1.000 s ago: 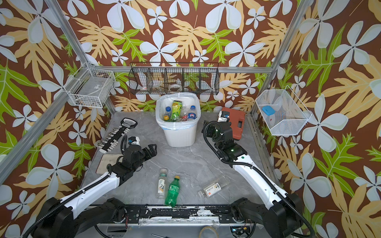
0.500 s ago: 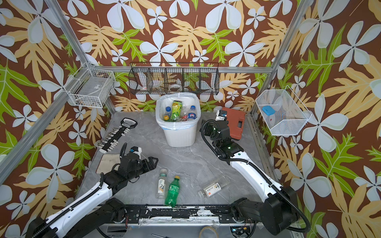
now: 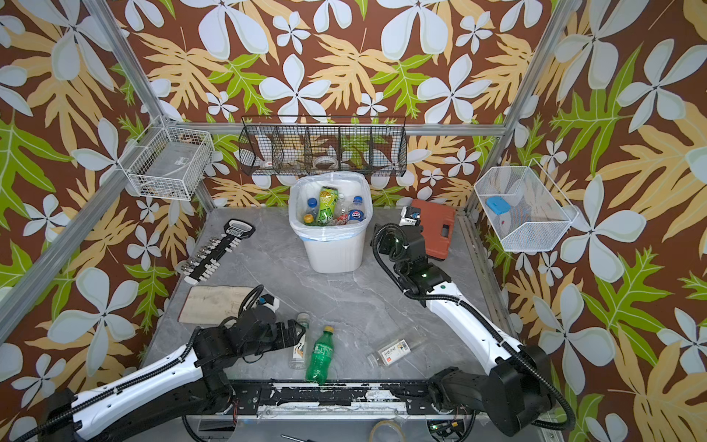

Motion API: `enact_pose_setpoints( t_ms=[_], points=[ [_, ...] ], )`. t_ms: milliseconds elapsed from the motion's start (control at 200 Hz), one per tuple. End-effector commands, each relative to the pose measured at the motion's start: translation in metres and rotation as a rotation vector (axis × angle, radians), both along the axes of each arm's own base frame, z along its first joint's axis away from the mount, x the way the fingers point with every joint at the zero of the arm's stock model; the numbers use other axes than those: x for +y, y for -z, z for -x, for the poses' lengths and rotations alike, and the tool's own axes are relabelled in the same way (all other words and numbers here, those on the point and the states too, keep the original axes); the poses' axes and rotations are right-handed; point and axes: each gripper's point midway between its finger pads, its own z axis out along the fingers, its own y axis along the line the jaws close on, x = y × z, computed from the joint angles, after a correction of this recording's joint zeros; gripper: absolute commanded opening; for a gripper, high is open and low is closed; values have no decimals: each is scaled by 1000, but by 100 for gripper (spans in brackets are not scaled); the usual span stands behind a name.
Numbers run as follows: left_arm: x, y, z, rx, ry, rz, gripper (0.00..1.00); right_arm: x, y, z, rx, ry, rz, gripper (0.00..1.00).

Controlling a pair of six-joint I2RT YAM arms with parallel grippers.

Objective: Throw the plastic bottles in the bin
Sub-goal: Pick up the plastic bottle from the bottom-center of the table.

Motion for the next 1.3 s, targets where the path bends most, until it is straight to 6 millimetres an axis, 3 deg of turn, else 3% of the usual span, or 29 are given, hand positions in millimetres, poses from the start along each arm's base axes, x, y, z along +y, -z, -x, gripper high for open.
enact_pose_setpoints(
  t_ms=[0,295,605,866,996,1086,1291],
  points=[
    [2,2,7,38,-21,-24,95,-2,-9,-1,-32,14,-16,100],
    [-8,7,7,45,40,-113,91,-3,-4,0,-24,14,-13,100],
    [-16,27,5,80,109,-256,87,-7,0,1,-17,29,4,100],
    [-17,45,0,93,127,-327,75,-4,3,-2,-9,20,3,99],
    [-16,50,-7,72,146,-397,60,-3,5,-3,-7,17,5,99],
    [-20,48,-13,56,146,-403,50,-2,3,-5,-6,12,1,100],
    [-15,33,-27,11,115,-398,46,-4,1,-5,-11,14,-7,100]
  ],
)
